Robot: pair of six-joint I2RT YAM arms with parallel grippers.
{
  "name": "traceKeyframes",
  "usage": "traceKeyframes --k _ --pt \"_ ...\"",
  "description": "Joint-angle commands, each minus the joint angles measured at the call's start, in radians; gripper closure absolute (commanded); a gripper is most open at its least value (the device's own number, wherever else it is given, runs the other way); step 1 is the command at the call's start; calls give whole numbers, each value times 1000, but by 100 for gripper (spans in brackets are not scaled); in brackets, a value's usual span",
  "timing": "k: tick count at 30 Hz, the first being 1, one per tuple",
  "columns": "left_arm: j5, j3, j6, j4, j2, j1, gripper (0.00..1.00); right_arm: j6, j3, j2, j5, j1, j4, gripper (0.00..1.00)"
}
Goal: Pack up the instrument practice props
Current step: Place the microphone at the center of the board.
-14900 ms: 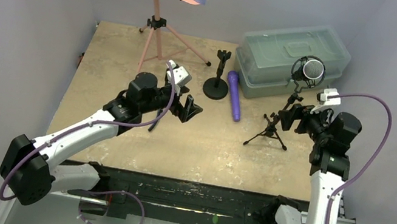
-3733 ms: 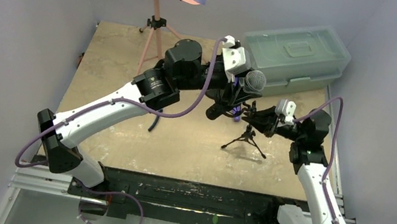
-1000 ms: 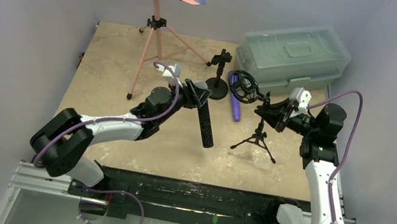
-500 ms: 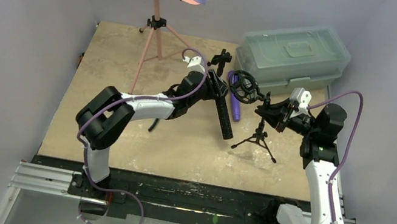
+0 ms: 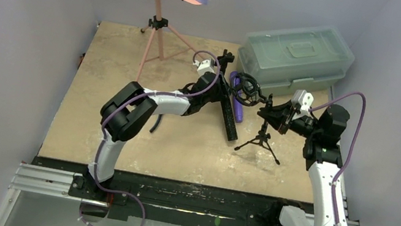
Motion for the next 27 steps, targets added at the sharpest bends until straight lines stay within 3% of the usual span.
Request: traceKeyframes --k 1,5,12,16,27 --pt "-32 74 -21 19 44 1 83 -32 32 -18 -39 -4 21 100" --pt "-33 107 -26 12 76 0 65 -43 34 -17 -38 -4 11 100" --pt "-35 116 -19 19 78 0 43 -55 36 -14 -40 -6 0 100" --pt "-37 110 -8 8 61 -2 23 -61 39 -14 -42 -7 -6 100" --pt "9 31 83 35 -25 -1 21 -67 39 -14 -49 -11 -15 100"
